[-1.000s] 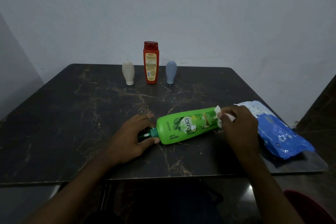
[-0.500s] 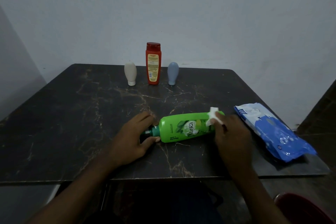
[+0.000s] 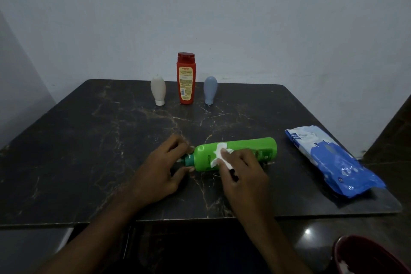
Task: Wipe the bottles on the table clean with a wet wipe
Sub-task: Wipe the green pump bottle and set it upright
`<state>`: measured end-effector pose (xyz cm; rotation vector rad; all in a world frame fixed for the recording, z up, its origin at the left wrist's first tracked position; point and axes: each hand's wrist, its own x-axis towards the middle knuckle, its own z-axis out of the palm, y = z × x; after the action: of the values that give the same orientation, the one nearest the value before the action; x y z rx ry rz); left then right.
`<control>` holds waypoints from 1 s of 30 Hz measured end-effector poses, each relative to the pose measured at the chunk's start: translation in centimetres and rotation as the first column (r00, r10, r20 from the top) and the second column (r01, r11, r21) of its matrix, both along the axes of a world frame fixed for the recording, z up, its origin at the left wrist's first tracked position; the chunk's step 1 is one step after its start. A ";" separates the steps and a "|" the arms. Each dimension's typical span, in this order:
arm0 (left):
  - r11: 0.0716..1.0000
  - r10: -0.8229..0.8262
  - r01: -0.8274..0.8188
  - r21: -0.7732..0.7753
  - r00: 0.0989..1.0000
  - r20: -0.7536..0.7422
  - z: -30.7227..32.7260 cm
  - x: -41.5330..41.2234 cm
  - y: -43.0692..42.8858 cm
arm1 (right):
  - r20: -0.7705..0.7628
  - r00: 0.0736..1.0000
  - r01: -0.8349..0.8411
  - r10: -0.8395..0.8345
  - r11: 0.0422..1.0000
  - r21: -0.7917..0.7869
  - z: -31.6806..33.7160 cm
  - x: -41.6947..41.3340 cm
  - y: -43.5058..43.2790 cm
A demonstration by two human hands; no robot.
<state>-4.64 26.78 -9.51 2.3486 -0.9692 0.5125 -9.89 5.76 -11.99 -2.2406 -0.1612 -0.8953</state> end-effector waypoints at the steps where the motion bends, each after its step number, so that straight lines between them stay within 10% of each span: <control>1: 1.000 0.010 -0.010 0.007 1.000 0.018 0.0 0.0 0.0 | -0.006 1.000 0.024 -0.024 1.000 0.000 0.1 0.1 -0.7; 9: 0.993 0.041 -0.063 0.101 0.978 0.203 0.1 -0.1 0.0 | -0.154 0.961 0.253 -0.230 0.955 0.155 0.8 1.4 -8.5; 22: 0.998 0.000 -0.009 0.062 0.990 0.138 0.2 -0.2 0.1 | -0.002 0.984 -0.178 0.179 0.977 -0.114 1.8 -1.1 1.9; 30: 0.997 -0.030 0.022 0.073 0.993 0.114 0.3 -0.2 0.1 | -0.128 0.988 0.086 -0.082 0.996 0.026 1.0 1.3 -7.4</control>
<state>-4.85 26.86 -9.23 2.3888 -1.0859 0.6187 -8.54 -1.60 -10.94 -2.2805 0.0060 -0.7908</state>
